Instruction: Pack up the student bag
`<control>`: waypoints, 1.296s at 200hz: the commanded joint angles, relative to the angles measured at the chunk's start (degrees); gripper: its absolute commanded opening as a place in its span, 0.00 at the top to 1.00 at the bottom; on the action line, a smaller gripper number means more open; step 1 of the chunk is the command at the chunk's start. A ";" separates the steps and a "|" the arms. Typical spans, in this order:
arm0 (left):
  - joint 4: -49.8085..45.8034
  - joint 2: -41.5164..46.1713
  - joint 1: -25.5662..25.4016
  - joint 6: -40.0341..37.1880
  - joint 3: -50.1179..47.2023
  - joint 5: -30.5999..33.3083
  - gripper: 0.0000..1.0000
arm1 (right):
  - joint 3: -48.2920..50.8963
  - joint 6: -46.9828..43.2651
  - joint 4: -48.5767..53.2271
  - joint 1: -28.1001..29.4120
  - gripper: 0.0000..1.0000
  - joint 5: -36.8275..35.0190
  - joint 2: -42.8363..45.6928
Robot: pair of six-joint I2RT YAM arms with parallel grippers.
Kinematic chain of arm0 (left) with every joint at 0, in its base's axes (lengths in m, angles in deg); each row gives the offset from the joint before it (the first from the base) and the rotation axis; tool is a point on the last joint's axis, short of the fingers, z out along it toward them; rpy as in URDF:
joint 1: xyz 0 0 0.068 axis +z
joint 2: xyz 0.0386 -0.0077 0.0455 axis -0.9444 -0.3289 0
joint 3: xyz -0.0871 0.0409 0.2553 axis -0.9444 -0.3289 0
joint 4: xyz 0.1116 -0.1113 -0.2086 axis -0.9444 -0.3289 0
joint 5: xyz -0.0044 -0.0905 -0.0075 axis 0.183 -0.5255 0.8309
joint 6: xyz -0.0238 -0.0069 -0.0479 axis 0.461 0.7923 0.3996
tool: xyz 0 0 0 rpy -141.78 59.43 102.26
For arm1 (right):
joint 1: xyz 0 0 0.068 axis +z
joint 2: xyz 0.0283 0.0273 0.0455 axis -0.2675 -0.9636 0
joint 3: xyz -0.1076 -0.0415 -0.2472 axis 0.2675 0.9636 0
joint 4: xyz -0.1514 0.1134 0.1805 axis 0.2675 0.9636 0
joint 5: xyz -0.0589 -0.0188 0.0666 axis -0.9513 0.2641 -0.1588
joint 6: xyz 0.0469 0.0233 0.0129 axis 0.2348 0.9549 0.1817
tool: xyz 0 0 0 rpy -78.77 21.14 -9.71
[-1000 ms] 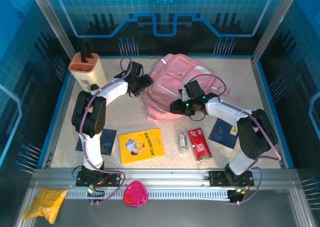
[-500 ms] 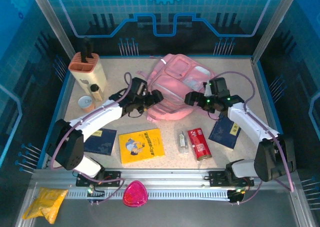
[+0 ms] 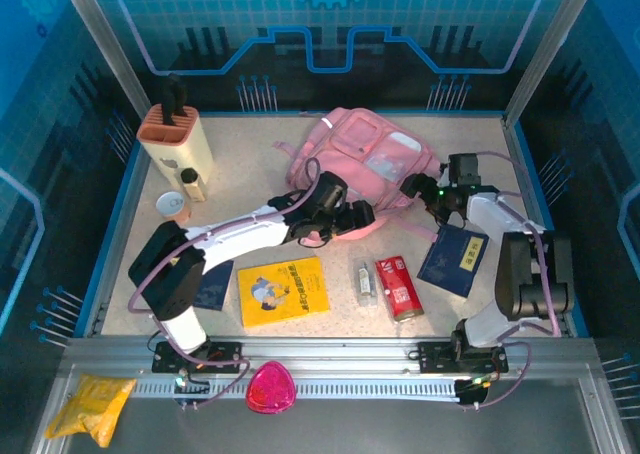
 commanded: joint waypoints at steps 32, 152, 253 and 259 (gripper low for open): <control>2.76 -6.63 -1.18 -1.63 4.22 -3.50 0.18 | -3.52 1.93 -6.58 -1.62 0.27 1.84 -9.44; -1.53 -7.07 4.05 -11.00 1.92 0.76 0.22 | -9.18 1.06 -8.51 -0.62 1.00 6.57 -14.69; -4.75 -2.59 14.77 -19.73 0.56 8.04 0.26 | -1.67 8.03 -4.10 11.37 1.00 5.72 4.74; -4.99 -2.19 15.33 -20.29 0.82 8.63 0.26 | -1.08 8.72 -4.26 12.43 1.00 5.02 5.45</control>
